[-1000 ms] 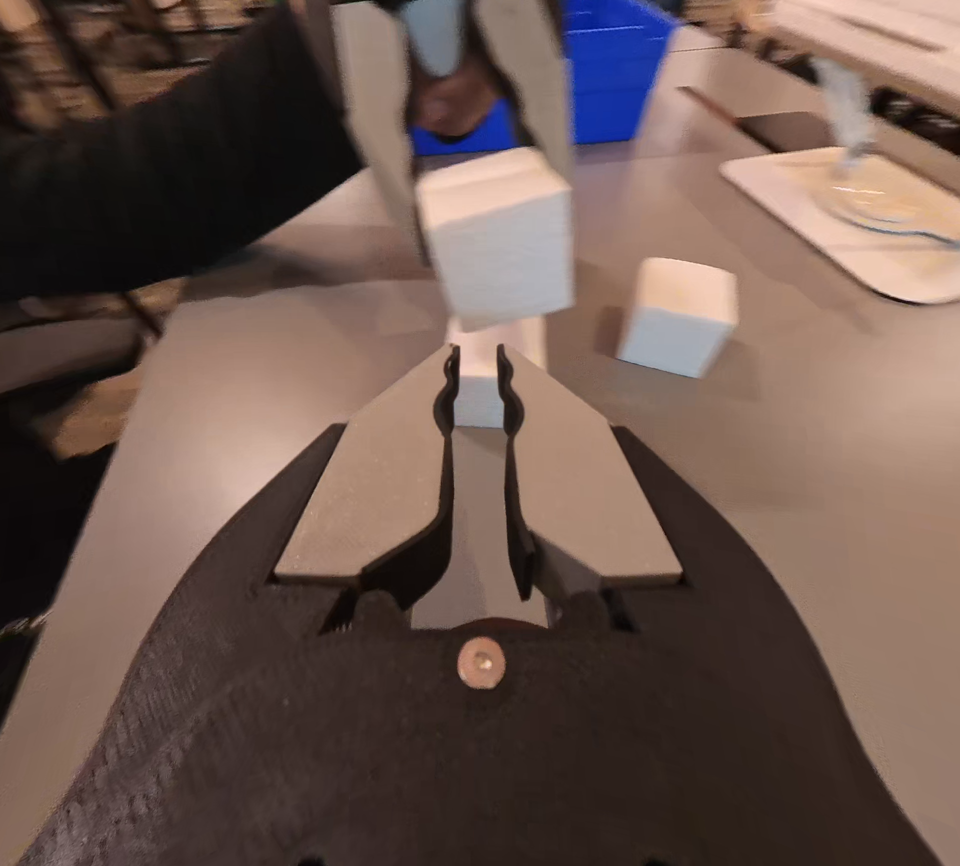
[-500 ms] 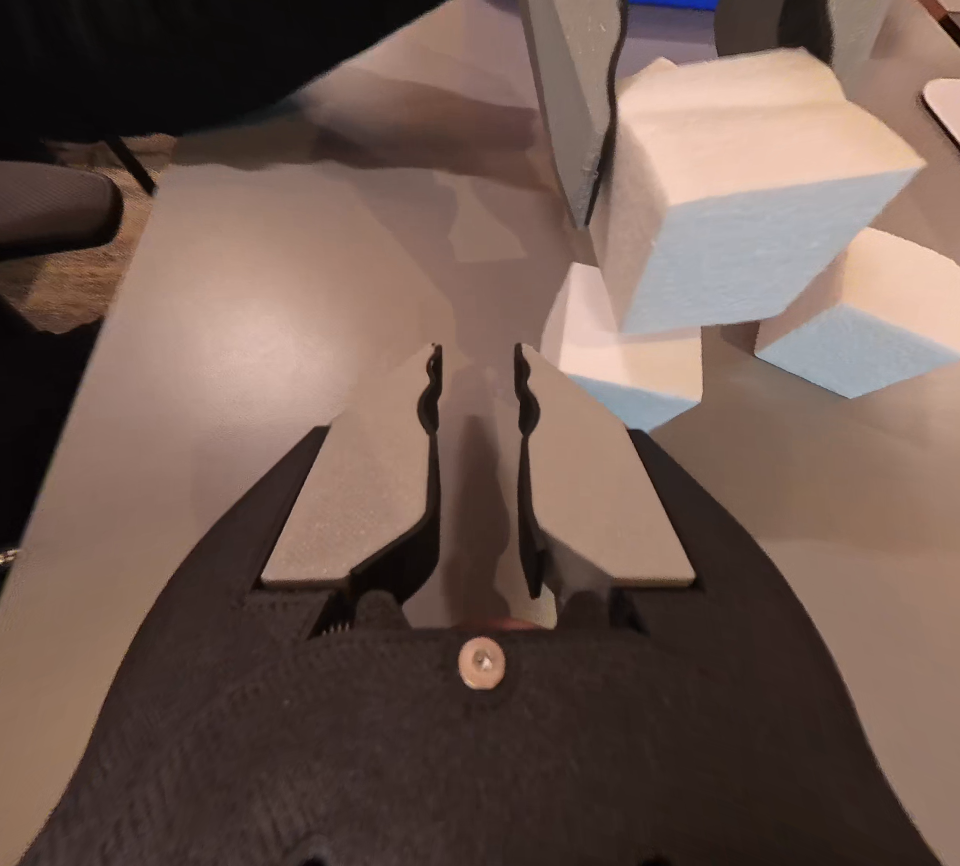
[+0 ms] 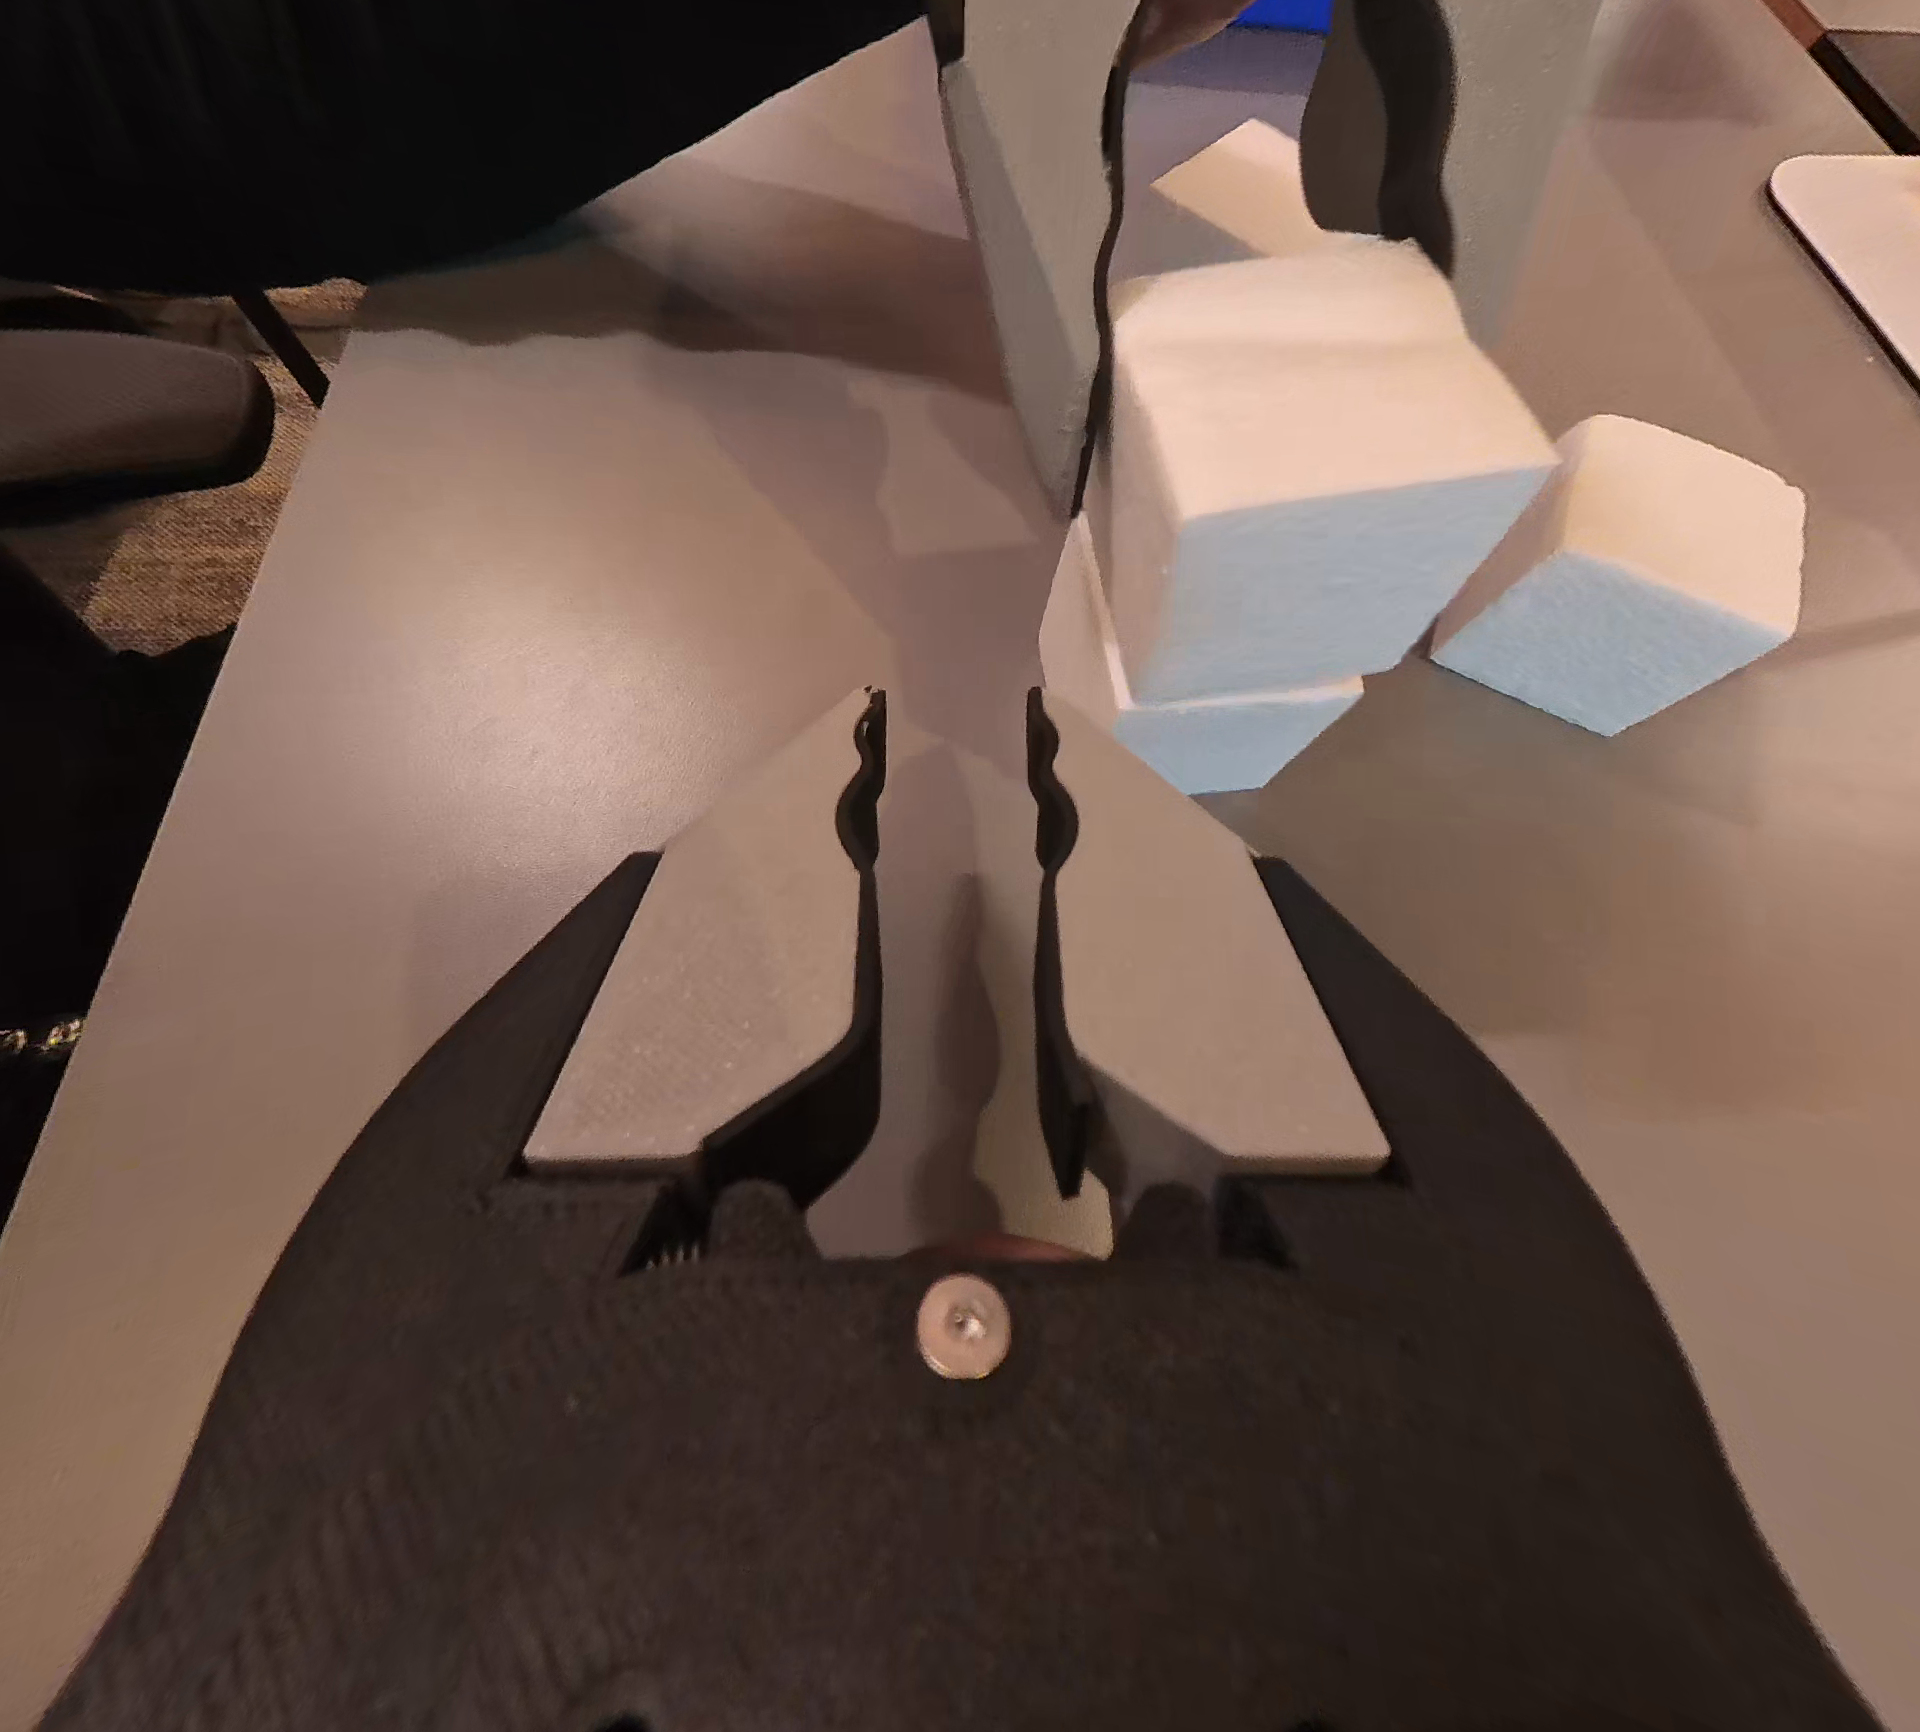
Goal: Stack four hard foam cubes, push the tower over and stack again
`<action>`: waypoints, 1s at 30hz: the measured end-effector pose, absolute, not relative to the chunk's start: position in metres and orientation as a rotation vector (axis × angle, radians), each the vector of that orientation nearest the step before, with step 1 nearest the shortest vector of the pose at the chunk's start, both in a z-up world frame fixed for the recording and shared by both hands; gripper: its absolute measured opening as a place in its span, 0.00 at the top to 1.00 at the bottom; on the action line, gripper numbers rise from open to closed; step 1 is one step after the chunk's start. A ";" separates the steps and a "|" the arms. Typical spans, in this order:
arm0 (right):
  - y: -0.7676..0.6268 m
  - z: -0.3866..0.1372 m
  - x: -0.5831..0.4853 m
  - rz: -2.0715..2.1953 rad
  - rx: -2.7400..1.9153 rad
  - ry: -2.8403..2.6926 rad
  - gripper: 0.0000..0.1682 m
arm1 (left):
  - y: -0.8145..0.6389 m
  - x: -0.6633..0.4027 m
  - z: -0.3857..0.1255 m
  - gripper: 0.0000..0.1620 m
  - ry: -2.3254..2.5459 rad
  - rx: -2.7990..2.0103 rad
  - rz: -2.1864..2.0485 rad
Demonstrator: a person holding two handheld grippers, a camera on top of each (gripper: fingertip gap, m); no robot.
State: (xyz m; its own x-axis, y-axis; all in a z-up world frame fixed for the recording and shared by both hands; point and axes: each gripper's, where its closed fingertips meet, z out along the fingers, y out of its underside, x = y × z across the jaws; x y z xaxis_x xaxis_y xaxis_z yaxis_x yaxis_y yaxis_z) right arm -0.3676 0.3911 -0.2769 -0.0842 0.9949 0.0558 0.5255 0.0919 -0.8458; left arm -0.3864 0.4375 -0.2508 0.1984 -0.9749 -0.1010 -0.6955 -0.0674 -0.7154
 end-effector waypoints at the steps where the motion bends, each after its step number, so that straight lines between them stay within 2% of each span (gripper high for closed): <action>1: 0.392 -0.277 -0.367 0.885 -1.513 -1.694 0.86 | 0.437 -0.386 -0.252 0.65 1.563 -1.834 -0.543; 30: 0.392 -0.281 -0.367 0.857 -1.520 -1.713 0.86 | 0.437 -0.386 -0.253 0.65 1.554 -1.853 -0.524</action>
State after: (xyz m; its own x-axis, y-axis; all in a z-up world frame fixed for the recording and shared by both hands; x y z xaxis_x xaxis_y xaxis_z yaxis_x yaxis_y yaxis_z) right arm -0.3668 0.3921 -0.2811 -0.0844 0.9943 0.0647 0.5446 0.1004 -0.8327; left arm -0.3856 0.4373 -0.2531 0.2155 -0.9708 -0.1053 -0.7084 -0.0812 -0.7011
